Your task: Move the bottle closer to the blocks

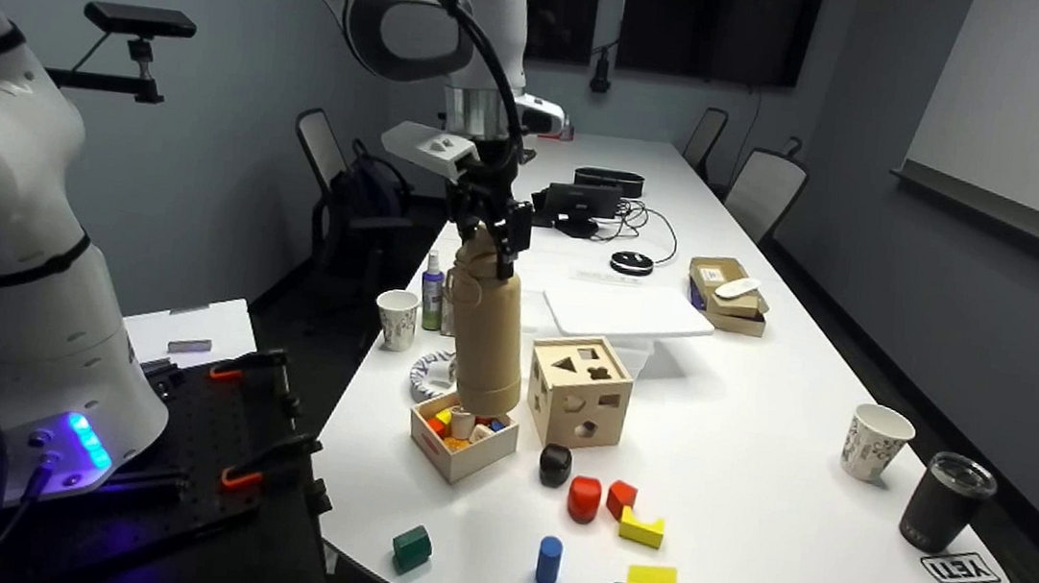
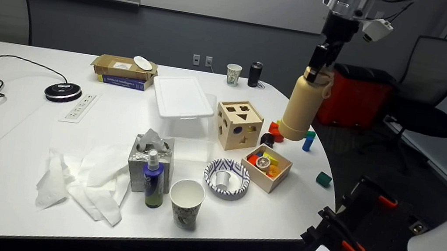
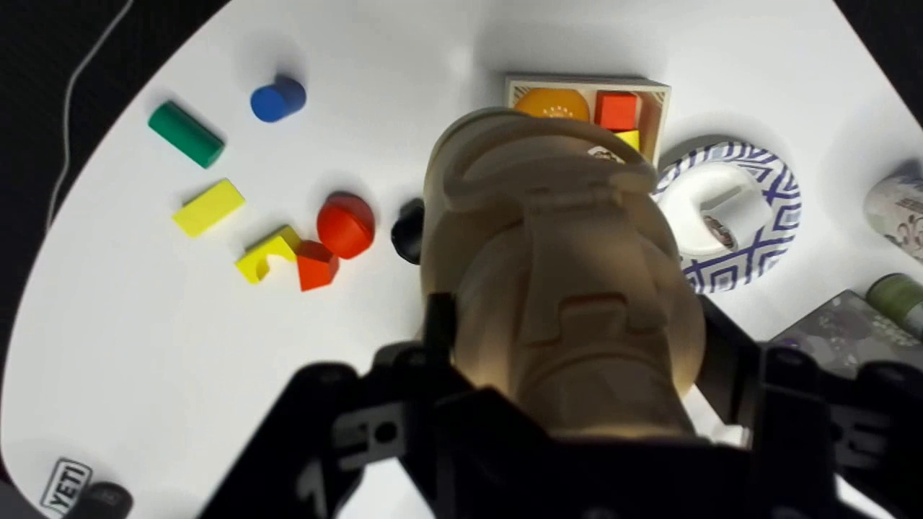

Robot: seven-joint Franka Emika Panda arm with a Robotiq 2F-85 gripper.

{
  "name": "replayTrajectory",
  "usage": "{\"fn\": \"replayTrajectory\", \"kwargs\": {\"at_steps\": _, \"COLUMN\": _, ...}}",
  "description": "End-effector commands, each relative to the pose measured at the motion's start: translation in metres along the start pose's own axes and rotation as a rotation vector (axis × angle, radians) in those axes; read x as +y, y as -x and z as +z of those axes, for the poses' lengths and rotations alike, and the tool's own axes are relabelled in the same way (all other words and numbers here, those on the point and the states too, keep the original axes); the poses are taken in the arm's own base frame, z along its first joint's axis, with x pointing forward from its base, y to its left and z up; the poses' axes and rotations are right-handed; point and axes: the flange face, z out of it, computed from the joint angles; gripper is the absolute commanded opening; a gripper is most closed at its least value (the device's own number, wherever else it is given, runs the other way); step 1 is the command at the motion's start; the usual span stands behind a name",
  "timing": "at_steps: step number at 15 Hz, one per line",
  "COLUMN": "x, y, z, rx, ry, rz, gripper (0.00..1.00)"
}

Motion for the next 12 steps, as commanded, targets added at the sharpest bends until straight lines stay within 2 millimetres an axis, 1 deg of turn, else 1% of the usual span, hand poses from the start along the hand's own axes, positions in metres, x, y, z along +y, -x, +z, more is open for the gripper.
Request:
{"fn": "replayTrajectory", "kwargs": {"at_steps": 1, "x": 0.032, "y": -0.008, "z": 0.000, "rx": 0.026, "ry": 0.022, "rz": 0.113, "gripper": 0.53}}
{"fn": "replayTrajectory", "kwargs": {"at_steps": 3, "x": 0.046, "y": -0.011, "z": 0.010, "rx": 0.027, "ry": 0.021, "rz": 0.151, "gripper": 0.53}}
{"fn": "replayTrajectory", "kwargs": {"at_steps": 6, "x": 0.057, "y": -0.018, "z": 0.030, "rx": 0.011, "ry": 0.027, "rz": 0.174, "gripper": 0.53}}
{"fn": "replayTrajectory", "kwargs": {"at_steps": 9, "x": 0.065, "y": -0.026, "z": 0.060, "rx": -0.016, "ry": 0.018, "rz": 0.192, "gripper": 0.53}}
{"fn": "replayTrajectory", "kwargs": {"at_steps": 12, "x": 0.077, "y": -0.027, "z": 0.087, "rx": -0.036, "ry": 0.018, "rz": 0.216, "gripper": 0.53}}
